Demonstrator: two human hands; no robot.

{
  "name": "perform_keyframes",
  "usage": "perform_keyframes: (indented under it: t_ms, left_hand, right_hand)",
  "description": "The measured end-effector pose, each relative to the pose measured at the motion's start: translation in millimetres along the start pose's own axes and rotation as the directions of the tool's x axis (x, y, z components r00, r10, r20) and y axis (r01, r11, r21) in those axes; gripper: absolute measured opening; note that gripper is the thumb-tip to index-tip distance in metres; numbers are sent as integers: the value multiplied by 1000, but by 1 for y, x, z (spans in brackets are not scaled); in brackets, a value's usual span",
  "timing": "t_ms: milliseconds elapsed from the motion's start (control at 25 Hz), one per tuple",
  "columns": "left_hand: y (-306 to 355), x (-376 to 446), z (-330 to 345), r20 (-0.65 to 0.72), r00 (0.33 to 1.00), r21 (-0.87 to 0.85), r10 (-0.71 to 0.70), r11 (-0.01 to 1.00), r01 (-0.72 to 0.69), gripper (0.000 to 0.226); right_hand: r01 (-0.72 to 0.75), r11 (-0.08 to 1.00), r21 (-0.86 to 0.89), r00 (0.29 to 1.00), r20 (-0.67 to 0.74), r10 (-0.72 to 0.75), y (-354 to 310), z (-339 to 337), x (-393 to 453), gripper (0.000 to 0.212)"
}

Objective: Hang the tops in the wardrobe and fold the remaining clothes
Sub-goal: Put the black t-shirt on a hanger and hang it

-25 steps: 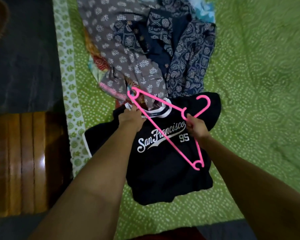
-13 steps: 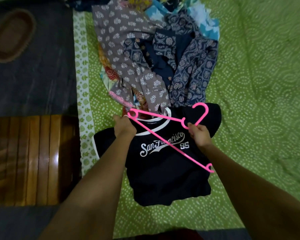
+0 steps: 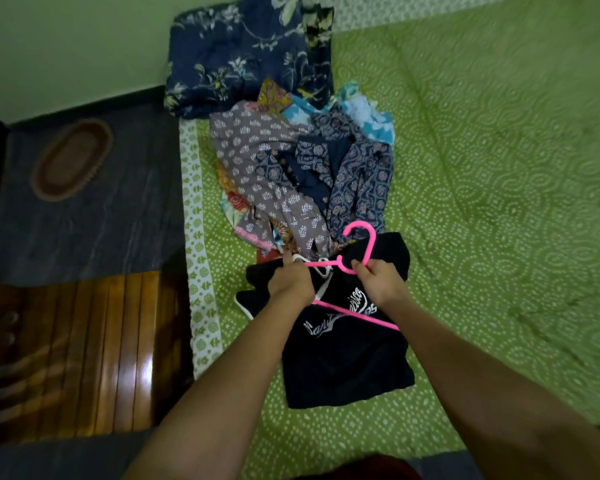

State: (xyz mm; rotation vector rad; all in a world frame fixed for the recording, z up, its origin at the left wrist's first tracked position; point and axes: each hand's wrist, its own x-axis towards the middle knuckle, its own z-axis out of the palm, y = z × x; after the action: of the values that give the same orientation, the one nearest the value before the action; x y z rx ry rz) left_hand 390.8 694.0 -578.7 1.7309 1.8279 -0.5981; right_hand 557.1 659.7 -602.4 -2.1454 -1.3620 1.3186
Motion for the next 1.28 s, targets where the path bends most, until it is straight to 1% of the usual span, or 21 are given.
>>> perform_keyframes:
  t_ms: [120,200,280,360,400,480,600,680,800,920,960,1040,1120,1160,1240,1280]
  left_hand:
    - [1,-47,-31,-67,998,-28,15,999,-17,56]
    - [-2,-81,-52,-142,989,-41,46,998,-53,55]
    - [-4,-121,-70,-224,966,-20,126,991,-134,53]
    - [0,-154,-79,-272,937,52,217,976,-211,50]
    - [2,-171,-83,-307,915,93,262,965,-245,48]
    - [4,-202,-96,-387,860,154,334,942,-297,45]
    - [-1,-235,-126,-515,787,126,339,939,-321,37]
    - [-9,-251,-147,-586,738,111,334,936,-335,44]
    - [-13,-268,-168,-643,675,118,361,918,-378,59]
    - [-14,-287,-183,-675,634,107,377,900,-422,56]
    - [-14,-293,-186,-669,627,123,398,892,-435,53]
    - [-12,-307,-188,-636,600,220,485,859,-462,45]
    - [-9,-317,-183,-579,548,360,604,792,-494,45]
    - [-7,-321,-181,-555,526,400,645,761,-510,46]
    - [0,-332,-181,-529,476,405,702,702,-586,47]
    - [4,-338,-184,-533,422,390,734,655,-647,47]
  right_hand:
    - [42,999,-11,998,-47,-42,-15,-14,-40,43]
    - [68,998,16,994,-91,-67,-22,-25,-68,42]
    - [73,996,49,982,-180,-63,-32,-39,-102,44]
    - [78,995,68,962,-267,-58,-44,-49,-126,45]
    - [104,991,83,949,-308,-74,-53,-55,-141,44]
    - [175,980,93,928,-347,-133,-71,-65,-172,43]
    - [227,973,26,898,-393,-199,-84,-79,-212,47]
    - [256,966,29,868,-446,-217,-86,-83,-237,48]
    - [278,959,47,835,-505,-218,-93,-84,-263,45]
    - [275,961,10,815,-533,-227,-99,-77,-281,44]
    - [283,959,21,796,-563,-223,-102,-78,-286,44]
    - [336,937,93,734,-650,-199,-112,-84,-295,45]
    - [389,913,123,677,-711,-192,-128,-95,-305,46]
    - [398,909,120,663,-722,-195,-135,-101,-310,47]
    - [392,915,93,647,-736,-202,-143,-110,-319,47]
    - [386,918,89,640,-742,-197,-144,-113,-323,48]
